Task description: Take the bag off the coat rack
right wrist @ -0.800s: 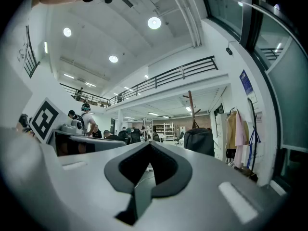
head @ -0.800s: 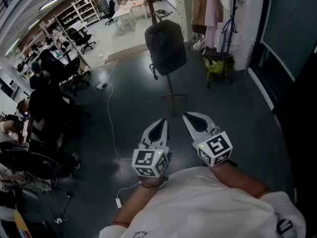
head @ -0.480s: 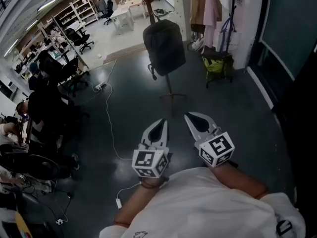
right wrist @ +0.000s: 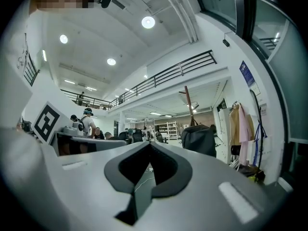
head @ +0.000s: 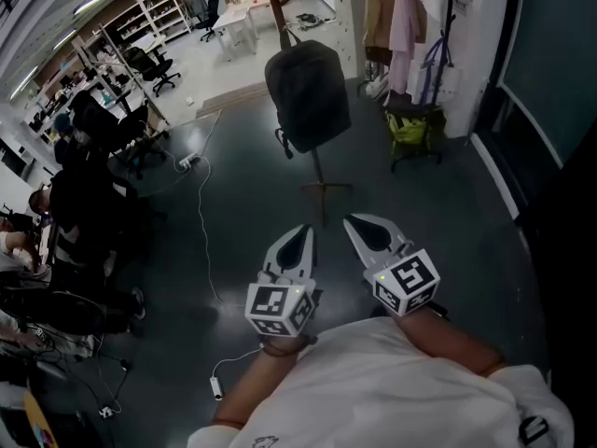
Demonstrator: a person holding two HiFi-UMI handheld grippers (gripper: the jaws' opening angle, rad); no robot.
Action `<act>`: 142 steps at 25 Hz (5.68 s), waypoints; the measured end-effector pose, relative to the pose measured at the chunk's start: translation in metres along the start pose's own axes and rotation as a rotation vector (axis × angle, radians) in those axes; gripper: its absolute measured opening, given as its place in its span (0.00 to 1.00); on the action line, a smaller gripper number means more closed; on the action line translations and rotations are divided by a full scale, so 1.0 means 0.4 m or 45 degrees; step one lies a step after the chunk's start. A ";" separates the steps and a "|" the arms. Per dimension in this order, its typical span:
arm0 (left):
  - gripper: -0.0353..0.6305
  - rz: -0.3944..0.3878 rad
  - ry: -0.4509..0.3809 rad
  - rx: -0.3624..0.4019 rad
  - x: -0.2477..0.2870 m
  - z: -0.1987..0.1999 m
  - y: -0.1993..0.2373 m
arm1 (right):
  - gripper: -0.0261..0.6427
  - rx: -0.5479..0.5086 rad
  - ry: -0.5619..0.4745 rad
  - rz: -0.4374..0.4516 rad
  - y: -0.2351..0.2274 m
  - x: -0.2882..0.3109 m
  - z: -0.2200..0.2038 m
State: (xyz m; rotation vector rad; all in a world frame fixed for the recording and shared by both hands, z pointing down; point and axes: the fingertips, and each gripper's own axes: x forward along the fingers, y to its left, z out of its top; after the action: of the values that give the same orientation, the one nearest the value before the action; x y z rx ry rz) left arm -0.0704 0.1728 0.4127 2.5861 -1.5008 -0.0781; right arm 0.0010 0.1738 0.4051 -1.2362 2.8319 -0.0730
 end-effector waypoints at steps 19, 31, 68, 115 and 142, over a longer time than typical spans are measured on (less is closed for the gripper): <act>0.06 0.155 -0.023 -0.033 0.400 0.027 0.017 | 0.04 0.019 0.024 0.126 -0.416 0.138 0.045; 0.06 0.096 -0.018 -0.040 0.551 0.031 0.105 | 0.04 0.021 0.051 0.094 -0.501 0.243 0.021; 0.06 -0.085 0.048 -0.008 0.944 0.185 0.769 | 0.04 0.081 0.064 -0.040 -0.657 1.022 0.029; 0.06 0.275 -0.081 -0.005 1.420 0.344 1.023 | 0.13 -0.185 0.162 0.278 -1.200 1.613 0.185; 0.06 0.305 -0.080 -0.021 1.384 0.321 1.038 | 0.08 -0.159 0.103 0.294 -1.167 1.585 0.211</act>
State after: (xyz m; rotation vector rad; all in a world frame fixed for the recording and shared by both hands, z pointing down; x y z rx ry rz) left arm -0.1667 -0.5230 0.3673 2.3908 -1.8108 -0.1442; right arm -0.0824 -0.6102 0.3332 -0.9348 3.0696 0.0658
